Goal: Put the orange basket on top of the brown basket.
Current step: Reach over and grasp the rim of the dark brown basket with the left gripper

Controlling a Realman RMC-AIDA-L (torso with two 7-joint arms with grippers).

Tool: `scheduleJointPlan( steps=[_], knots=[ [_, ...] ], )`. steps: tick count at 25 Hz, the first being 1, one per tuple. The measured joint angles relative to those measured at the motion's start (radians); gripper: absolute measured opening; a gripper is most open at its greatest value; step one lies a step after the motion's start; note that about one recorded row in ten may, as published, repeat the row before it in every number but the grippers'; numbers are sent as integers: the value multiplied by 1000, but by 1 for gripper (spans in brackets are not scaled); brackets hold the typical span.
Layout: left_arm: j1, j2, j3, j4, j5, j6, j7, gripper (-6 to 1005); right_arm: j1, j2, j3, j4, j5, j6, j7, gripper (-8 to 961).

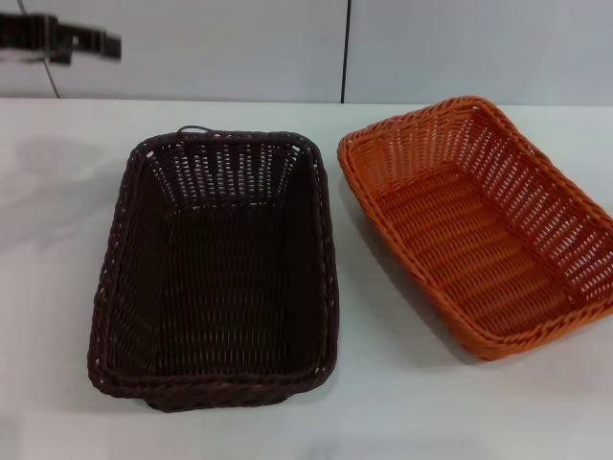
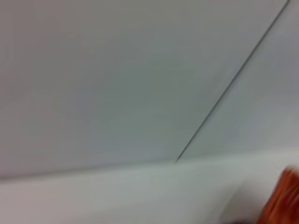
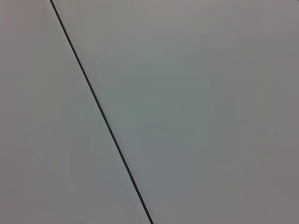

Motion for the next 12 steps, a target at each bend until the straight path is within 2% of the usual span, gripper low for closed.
scheduleJointPlan(
  steps=[1, 2, 5, 6, 7, 8, 9, 11, 12],
  knots=[
    [-34, -5, -4, -110, 217, -110, -147, 861, -2, 0, 0, -1, 0, 0, 0, 655],
    [-60, -28, -6, -165, 350, -183, -219, 860, -3, 0, 0, -1, 0, 0, 0, 655],
    [-60, -28, -6, -165, 350, -183, -219, 860, -8, 0, -1, -1, 0, 0, -3, 655],
    [-101, -91, -23, -246, 543, -292, -299, 860, -9, -1, 0, -1, 0, 0, -4, 655],
    [-111, -134, -40, -282, 614, -332, -326, 859, -10, -2, 0, -2, 0, 0, -5, 655],
    [-111, -134, -40, -282, 614, -332, -326, 859, -11, -4, 0, -2, 0, 0, -5, 655],
    [-115, -162, -48, -299, 646, -355, -340, 859, -12, -6, 0, -2, 0, 0, -6, 655],
    [-115, -162, -48, -299, 646, -355, -340, 859, -15, -11, 0, -2, 0, 0, -7, 655],
    [-119, -204, -52, -310, 691, -378, -367, 858, -16, -12, 0, -2, 0, 1, -7, 655]
  ],
)
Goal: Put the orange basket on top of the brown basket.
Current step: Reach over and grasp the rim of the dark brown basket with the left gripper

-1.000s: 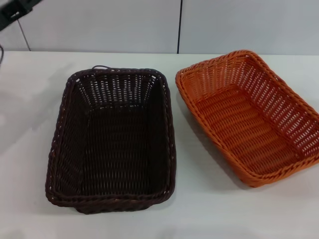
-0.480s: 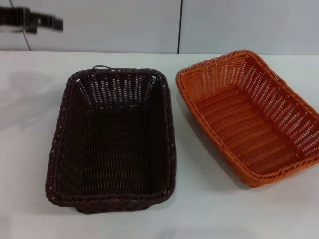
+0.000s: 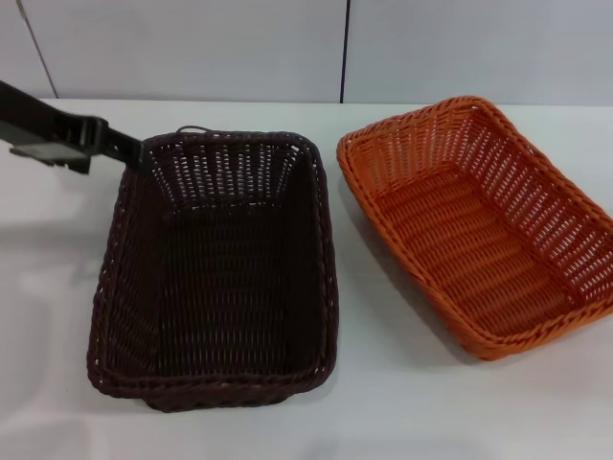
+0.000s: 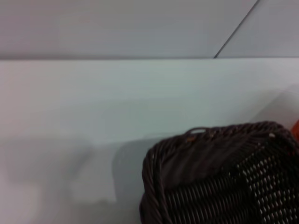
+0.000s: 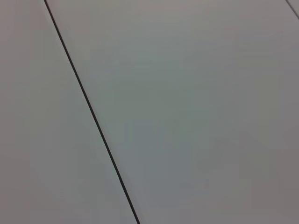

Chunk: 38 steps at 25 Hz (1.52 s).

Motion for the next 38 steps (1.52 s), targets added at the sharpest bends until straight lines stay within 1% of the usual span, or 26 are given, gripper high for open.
scheduleJointPlan(
  steps=[2, 4, 5, 6, 7, 9, 10, 11, 12, 13, 15, 16, 22, 23, 28, 34, 36, 38],
  knots=[
    [0, -22, 0, 3, 27, -3, -18, 858, -1, -2, 0, 0, 0, 6, 0, 655],
    [0, -22, 0, 3, 27, -3, -18, 858, -1, -6, 0, 0, 0, 15, 0, 655],
    [2, -31, 0, 5, 36, -3, -24, 857, -1, -8, 0, 0, 0, 19, -1, 654],
    [2, -31, 0, 5, 36, -3, -24, 857, 0, -8, 0, 0, 0, 22, -1, 654],
    [6, -55, 7, 5, 83, -1, -39, 857, 0, -9, 0, 0, 0, 22, -1, 654],
    [6, -55, 7, 5, 83, -1, -39, 857, 1, -9, -2, 0, 0, 21, -1, 654],
    [6, -70, 8, 5, 119, -2, -44, 857, 2, -9, -5, 0, 0, 20, -1, 654],
    [6, -70, 8, 5, 119, -2, -44, 856, 3, -9, -7, 0, -1, 20, -1, 654],
    [6, -89, 10, 5, 160, 4, -46, 856, 5, -9, -9, 0, -1, 21, -1, 654],
    [7, -97, 10, 8, 179, 10, -47, 856, 6, -9, -10, 0, -1, 22, -1, 653],
    [7, -97, 10, 8, 179, 10, -47, 856, 7, -10, -10, 0, -2, 22, -1, 653],
    [7, -102, 11, 29, 198, 23, -48, 855, 8, -10, -10, 0, -2, 22, -1, 653],
    [4, -103, 14, 68, 199, 43, -48, 854, 9, -10, -9, 6, -5, 25, -2, 653],
    [3, -104, 35, 110, 198, 70, -48, 854, 9, -10, -9, 7, -5, 25, -2, 652],
    [0, -104, 53, 153, 198, 90, -49, 853, 8, -10, -9, 8, -5, 26, -2, 652],
    [3, -104, 61, 142, 197, 76, -43, 852, 3, -9, -7, 8, -2, 26, -2, 651],
    [3, -104, 61, 142, 197, 76, -43, 762, 2, -8, -8, 8, -1, 26, -2, 651],
    [12, -103, 62, 116, 193, 65, -41, 672, 1, -8, -9, 8, -1, 26, -2, 651]
  ],
)
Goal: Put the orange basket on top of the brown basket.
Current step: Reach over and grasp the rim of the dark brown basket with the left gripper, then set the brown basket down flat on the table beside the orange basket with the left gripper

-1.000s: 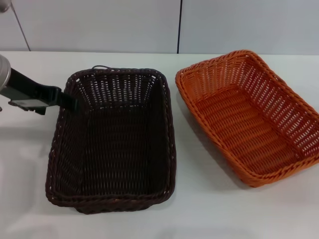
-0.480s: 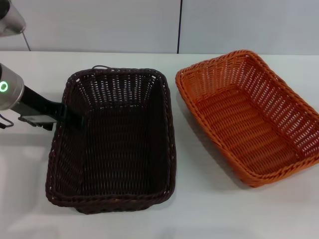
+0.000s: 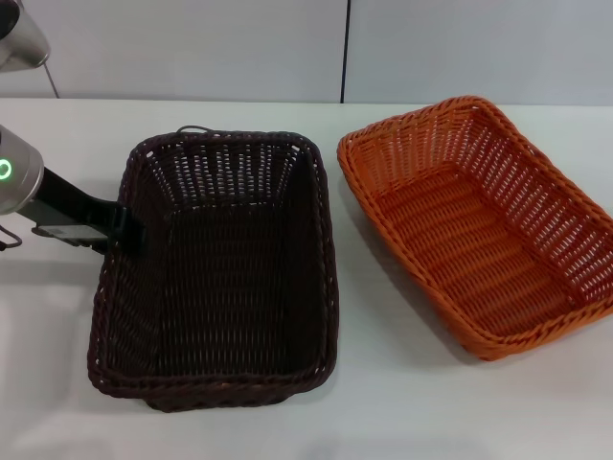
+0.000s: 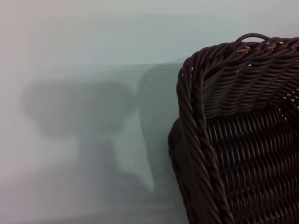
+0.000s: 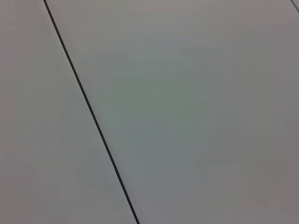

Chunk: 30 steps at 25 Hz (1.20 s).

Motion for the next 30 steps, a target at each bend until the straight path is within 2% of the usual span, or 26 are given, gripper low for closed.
scheduleJointPlan(
  steps=[6, 13, 18, 20, 23, 24, 26, 27, 30],
  knots=[
    [4, 0, 5, -7, -1, -9, 0, 383, -3, 2, 2, 1, 1, 0, 0, 650],
    [4, 1, 4, -11, -1, -15, 10, 230, -5, 3, 2, 1, 1, 14, 0, 650],
    [8, 1, 3, -29, -1, -17, 15, 216, -6, 3, 3, 2, 1, 22, 0, 649],
    [12, 7, -27, -114, -27, -65, 89, 210, -6, 3, 3, 2, 1, 24, 0, 649],
    [12, 11, -42, -135, -40, -79, 113, 207, -5, 3, 2, 3, 1, 25, 0, 649],
    [12, 15, -59, -156, -57, -92, 142, 205, -4, 3, 2, 3, 1, 26, 0, 649],
    [12, 39, -91, -185, -84, -124, 221, 203, -3, 3, 1, 3, 1, 27, 0, 648],
    [12, 59, -94, -188, -100, -143, 262, 202, -4, 3, 0, 3, 1, 27, 0, 648],
    [3, 91, -96, -181, -137, -185, 321, 199, -5, 3, 0, 3, 1, 27, 0, 648]
  ],
)
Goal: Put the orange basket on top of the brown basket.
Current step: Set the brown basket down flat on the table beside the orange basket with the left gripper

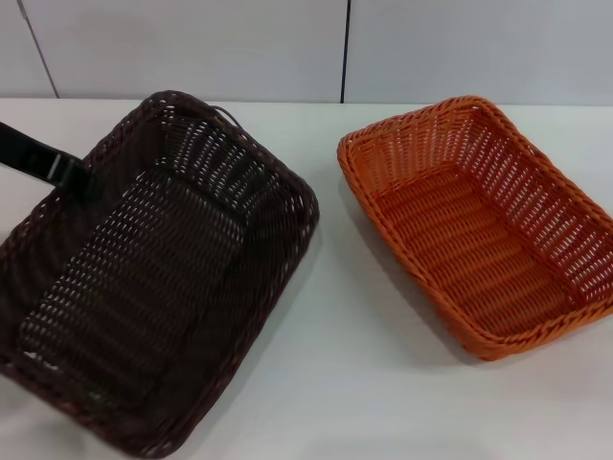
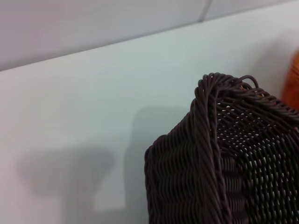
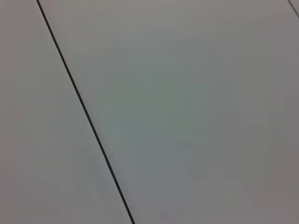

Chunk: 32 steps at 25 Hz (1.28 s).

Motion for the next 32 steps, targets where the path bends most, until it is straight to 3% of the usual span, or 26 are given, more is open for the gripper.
scheduleJointPlan(
  steps=[2, 6, 9, 15, 18, 19, 22, 23, 27, 32],
  knots=[
    [-18, 28, -3, 7, -48, -58, 55, 198, -1, 0, 0, 0, -1, 0, 2, 648],
    [-71, 56, 2, 35, -129, -139, 125, 199, -2, 0, 0, 12, -5, 0, 2, 647],
    [-126, 57, 8, 104, -145, -158, 163, 211, -3, 0, -1, 19, -6, 1, 2, 647],
    [-282, 29, 96, 430, -109, -21, 242, 234, -11, 4, -2, 33, -7, 0, 7, 646],
    [-353, 2, 134, 577, -85, 87, 258, 245, -14, 7, -3, 40, -7, -1, 7, 646],
    [-378, -16, 134, 609, -83, 124, 264, 249, -16, 8, -3, 45, -8, -1, 8, 646],
    [-389, -27, 132, 614, -83, 136, 267, 261, -20, 8, -3, 48, -8, 0, 8, 646],
    [-411, -53, 127, 618, -86, 155, 274, 265, -21, 8, -3, 48, -8, 0, 8, 646],
    [-434, -83, 134, 616, -85, 173, 274, 280, -25, 9, -3, 51, -9, 2, 8, 645],
    [-439, -94, 163, 608, -86, 210, 242, 300, -24, 9, -6, 51, -11, 21, 9, 645]
  ],
)
